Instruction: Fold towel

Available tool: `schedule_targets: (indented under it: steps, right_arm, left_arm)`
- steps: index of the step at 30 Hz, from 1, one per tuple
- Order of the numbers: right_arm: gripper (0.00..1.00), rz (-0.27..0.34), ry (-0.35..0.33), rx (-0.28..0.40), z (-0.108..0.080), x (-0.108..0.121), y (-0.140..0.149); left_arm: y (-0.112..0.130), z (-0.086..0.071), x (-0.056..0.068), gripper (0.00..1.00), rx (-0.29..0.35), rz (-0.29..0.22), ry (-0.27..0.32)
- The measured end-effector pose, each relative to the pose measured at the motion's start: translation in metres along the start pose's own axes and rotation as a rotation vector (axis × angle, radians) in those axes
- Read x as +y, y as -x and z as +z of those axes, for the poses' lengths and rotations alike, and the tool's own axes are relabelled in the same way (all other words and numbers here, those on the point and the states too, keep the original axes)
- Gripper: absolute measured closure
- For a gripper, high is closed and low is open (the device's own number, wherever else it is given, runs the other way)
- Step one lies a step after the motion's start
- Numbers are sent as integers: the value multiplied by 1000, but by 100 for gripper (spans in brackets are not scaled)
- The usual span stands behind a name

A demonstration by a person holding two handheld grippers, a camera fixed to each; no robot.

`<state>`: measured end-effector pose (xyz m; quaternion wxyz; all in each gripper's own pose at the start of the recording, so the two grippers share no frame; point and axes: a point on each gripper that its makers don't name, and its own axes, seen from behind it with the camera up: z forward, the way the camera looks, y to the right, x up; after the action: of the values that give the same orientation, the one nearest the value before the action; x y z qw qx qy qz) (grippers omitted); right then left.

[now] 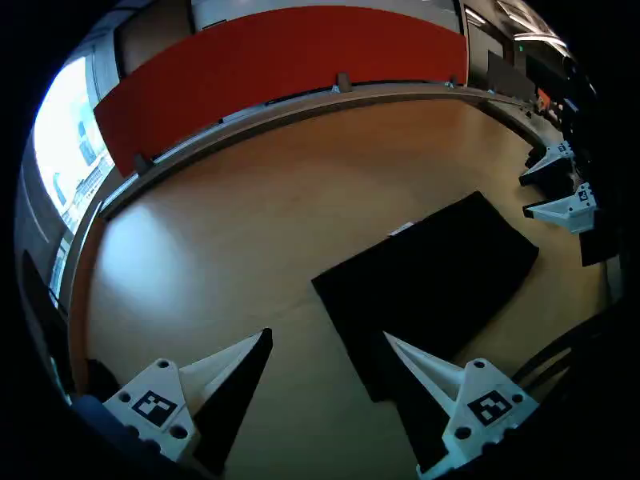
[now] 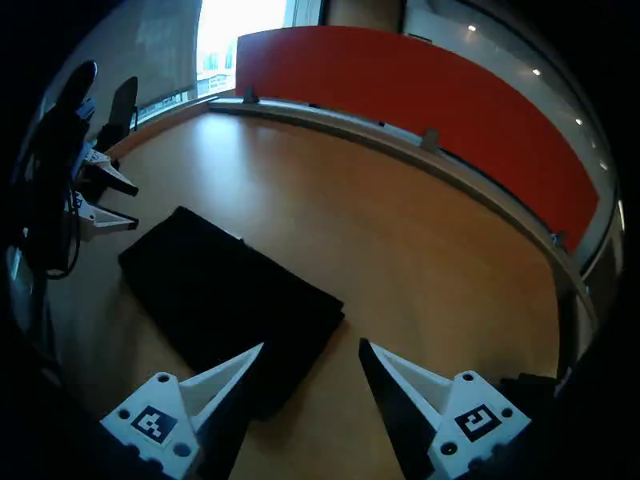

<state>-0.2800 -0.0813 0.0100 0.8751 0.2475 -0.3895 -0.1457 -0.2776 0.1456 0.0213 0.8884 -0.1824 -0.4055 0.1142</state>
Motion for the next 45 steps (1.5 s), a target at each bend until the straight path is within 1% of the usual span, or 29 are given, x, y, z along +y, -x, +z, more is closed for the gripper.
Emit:
schedule_targets:
  steps: [6,11,14,17,21,29,38,45]
  right_arm:
    - [18,-5,-2,7,-21,-12,10]
    - [18,-5,2,9,-38,-22,20]
    - [18,1,6,14,-46,-26,23]
    - [18,11,5,16,-50,-28,26]
    - [18,11,-1,16,-50,-29,27]
    - [18,-26,-35,6,-45,-34,28]
    - [18,-86,-72,-13,-37,-38,29]
    - [18,-111,-89,-21,-32,-38,29]
  left_arm:
    - [18,-19,7,8,-8,-7,4]
    - [35,-35,13,8,-13,-40,7]
    - [44,-42,17,8,-17,-63,14]
    - [50,-46,18,8,-20,-73,10]
    - [53,-53,17,8,-16,-86,0]
    - [58,-70,11,9,3,-134,-30]
    - [78,-96,3,9,14,-191,-78]
    - [93,-111,0,9,20,-242,-100]
